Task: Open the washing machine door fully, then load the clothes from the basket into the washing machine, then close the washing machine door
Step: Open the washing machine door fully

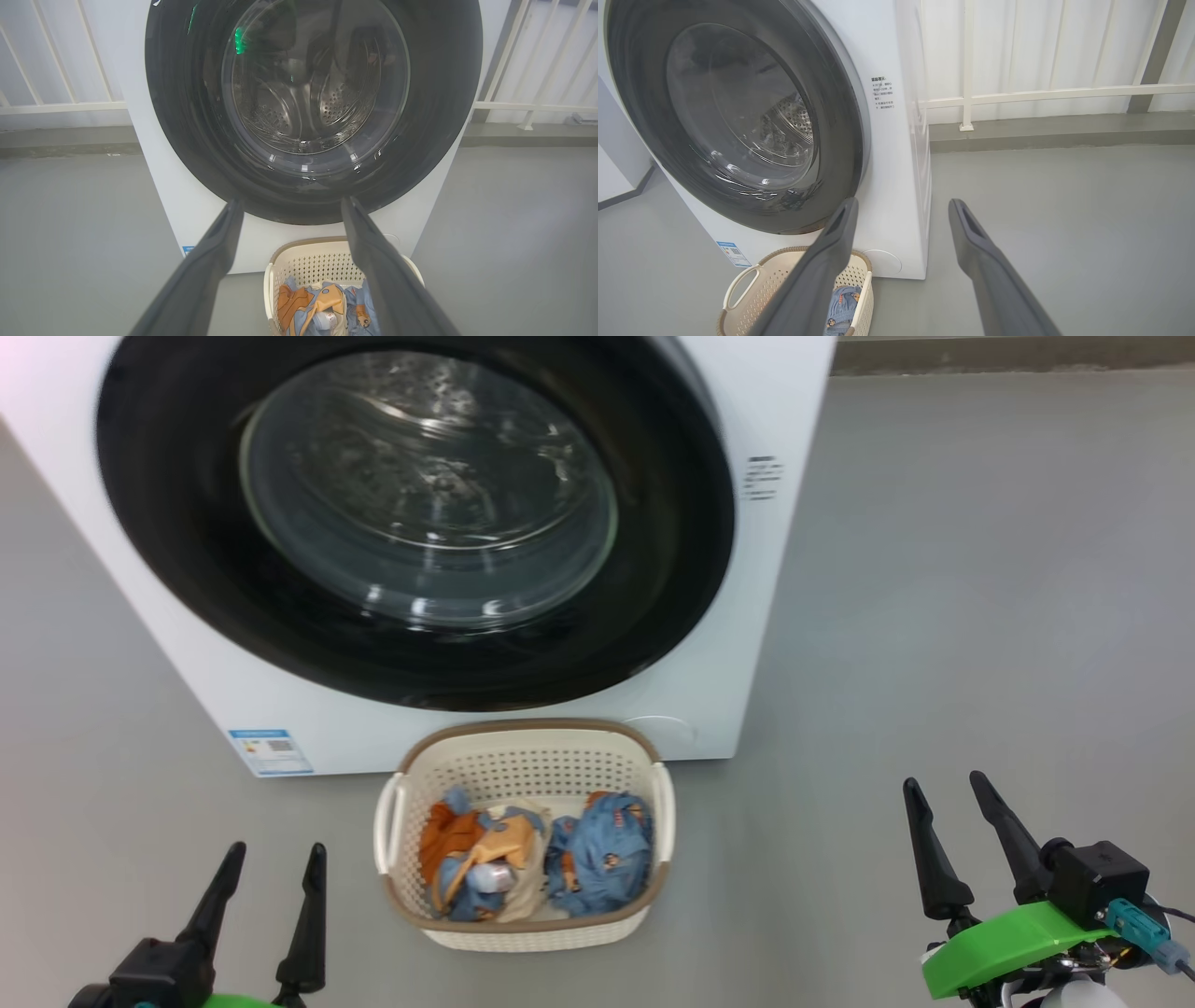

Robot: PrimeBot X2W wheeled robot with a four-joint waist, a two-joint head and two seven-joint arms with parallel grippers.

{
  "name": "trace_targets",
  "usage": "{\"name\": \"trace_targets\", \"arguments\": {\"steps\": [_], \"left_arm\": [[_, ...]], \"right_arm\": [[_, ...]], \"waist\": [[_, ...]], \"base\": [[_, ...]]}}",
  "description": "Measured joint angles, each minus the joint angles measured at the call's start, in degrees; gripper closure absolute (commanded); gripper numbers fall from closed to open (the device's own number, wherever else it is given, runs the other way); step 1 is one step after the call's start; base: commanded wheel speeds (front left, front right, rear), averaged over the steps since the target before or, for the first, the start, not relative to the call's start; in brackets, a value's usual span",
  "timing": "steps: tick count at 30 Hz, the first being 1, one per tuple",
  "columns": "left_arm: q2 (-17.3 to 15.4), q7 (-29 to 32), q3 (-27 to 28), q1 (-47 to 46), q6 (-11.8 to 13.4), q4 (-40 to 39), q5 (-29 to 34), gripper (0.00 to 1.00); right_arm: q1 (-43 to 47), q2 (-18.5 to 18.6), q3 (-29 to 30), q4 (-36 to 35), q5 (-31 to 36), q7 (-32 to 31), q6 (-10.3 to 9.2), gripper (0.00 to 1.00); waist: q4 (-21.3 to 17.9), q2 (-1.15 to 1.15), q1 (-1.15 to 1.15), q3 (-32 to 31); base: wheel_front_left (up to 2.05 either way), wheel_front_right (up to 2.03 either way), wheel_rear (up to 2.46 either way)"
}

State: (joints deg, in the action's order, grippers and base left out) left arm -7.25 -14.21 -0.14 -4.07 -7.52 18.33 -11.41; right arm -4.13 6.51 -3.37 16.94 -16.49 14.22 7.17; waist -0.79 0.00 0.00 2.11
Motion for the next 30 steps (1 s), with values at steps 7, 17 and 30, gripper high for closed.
{"name": "trace_targets", "arguments": {"steps": [7,17,30], "left_arm": [[0.5,0.0,-1.8,-0.5,0.0,-1.3,-2.9,0.00],[-0.3,0.0,-2.7,-0.5,0.0,-1.2,-3.1,0.00],[-0.1,0.0,-2.8,-0.5,0.0,-1.2,-3.1,0.00]], "right_arm": [[0.0,0.0,0.0,0.0,0.0,0.0,0.00,0.00],[0.0,0.1,0.1,0.0,-0.1,0.0,0.00,0.00],[-3.6,-0.3,-1.8,0.4,-4.9,0.0,0.01,1.00]], "waist": [[0.1,0.00,0.00,0.0],[0.8,0.00,0.00,0.1],[1.8,0.00,0.00,1.3]], "base": [[1.18,1.18,-2.36],[0.54,0.54,-1.08],[0.01,0.01,-0.02]]}}
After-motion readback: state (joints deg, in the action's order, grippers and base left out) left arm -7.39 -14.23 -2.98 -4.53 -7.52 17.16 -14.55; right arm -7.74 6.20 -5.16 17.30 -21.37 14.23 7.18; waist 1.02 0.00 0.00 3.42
